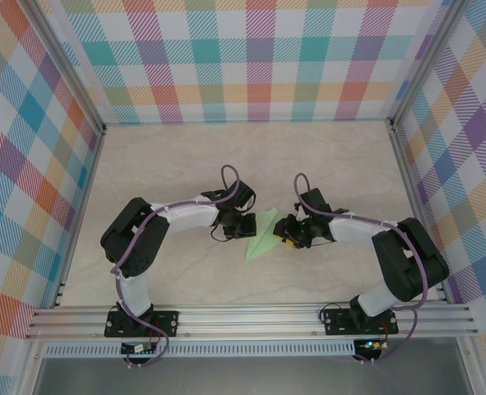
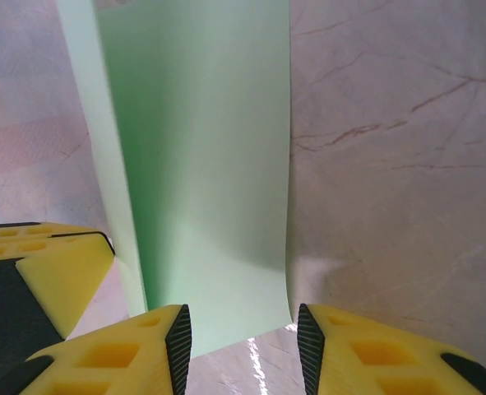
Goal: Fold a paper plane with a square sheet of paper (pick it up from the middle)
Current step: Turn over the paper at the center of the table.
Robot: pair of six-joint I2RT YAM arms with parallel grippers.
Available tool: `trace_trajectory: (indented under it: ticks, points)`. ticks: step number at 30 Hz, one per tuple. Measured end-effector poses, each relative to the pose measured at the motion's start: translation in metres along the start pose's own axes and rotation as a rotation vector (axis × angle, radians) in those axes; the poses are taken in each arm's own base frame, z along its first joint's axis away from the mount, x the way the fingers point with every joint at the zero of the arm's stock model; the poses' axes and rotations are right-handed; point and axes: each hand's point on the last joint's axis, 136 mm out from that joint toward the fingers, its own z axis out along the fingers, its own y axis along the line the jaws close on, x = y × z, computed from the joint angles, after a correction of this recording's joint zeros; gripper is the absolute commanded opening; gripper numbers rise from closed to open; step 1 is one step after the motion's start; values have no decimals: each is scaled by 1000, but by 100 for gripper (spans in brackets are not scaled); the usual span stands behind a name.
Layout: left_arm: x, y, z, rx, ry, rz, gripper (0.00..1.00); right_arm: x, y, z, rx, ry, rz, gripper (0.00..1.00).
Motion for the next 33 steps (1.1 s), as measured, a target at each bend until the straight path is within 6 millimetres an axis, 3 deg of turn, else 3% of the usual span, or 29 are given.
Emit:
trace_trajectory:
  ticks: [7,19,33]
  points:
    - [3,6,9,-17,20,-6,11,-1,-2,4,4,4,6,41]
    - [4,5,9,-11,24,-6,10,-2,-4,7,-4,15,41,35]
    - [4,5,9,-10,24,-6,10,-2,-3,9,-21,12,42,35]
